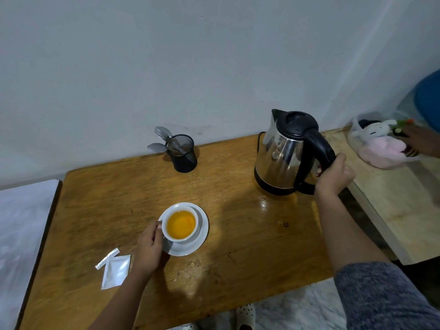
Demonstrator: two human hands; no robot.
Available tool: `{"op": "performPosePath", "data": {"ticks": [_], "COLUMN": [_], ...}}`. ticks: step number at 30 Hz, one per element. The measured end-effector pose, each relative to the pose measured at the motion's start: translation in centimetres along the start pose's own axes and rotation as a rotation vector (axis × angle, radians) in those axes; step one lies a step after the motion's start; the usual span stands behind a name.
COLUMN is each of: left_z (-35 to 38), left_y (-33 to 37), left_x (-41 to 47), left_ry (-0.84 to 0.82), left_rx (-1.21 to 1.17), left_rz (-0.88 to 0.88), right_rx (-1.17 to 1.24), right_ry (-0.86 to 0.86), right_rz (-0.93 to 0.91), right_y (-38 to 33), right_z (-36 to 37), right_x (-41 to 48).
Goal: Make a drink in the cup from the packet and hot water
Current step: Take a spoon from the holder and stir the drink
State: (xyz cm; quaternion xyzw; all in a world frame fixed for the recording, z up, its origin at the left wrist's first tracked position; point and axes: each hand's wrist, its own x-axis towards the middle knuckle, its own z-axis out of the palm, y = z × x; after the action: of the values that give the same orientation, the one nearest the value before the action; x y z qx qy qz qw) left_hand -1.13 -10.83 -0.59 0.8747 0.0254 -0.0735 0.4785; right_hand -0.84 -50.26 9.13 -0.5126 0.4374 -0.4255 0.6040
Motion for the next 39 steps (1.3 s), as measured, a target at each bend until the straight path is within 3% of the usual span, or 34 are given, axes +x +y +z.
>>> {"op": "performPosePath", "data": {"ticks": [6,13,18,22,25,30,39], "left_z": [0.1,-0.2,-0.4,-0.7,-0.8,-0.9,-1.1], "left_y": [0.2,0.6,1.2,1.0,0.6,0.6,0.3], "left_x": [-0.1,-0.3,-0.8,-0.7,-0.3,-0.3,0.0], "left_ry": [0.002,-0.023,-0.029,-0.030,-0.042,-0.037,-0.009], "left_rx": [-0.008,-0.048,-0.061,-0.055,-0.053,-0.043,-0.038], "left_rz": [0.000,-0.008,-0.016,0.001,0.016,0.023,0.041], "right_rx": [-0.118,-0.332,-0.412,-0.564,-0.672,-0.761,-1.192], "right_ry": [-0.004,-0.160,-0.558,-0.965,-1.172,-1.208,-1.165], "right_rz": [-0.042,-0.570,-0.704,-0.620,-0.528,-0.451,-0.702], "right_y": [0.9,-1.4,-3.5,-1.4,1.0,3.3,7.5], "right_z": [-0.5,0.1,4.1,9.6,13.7,19.7,26.1], "right_x": [-0.4,-3.2,-7.2,-11.0,-13.6,-15.6,-15.6]}}
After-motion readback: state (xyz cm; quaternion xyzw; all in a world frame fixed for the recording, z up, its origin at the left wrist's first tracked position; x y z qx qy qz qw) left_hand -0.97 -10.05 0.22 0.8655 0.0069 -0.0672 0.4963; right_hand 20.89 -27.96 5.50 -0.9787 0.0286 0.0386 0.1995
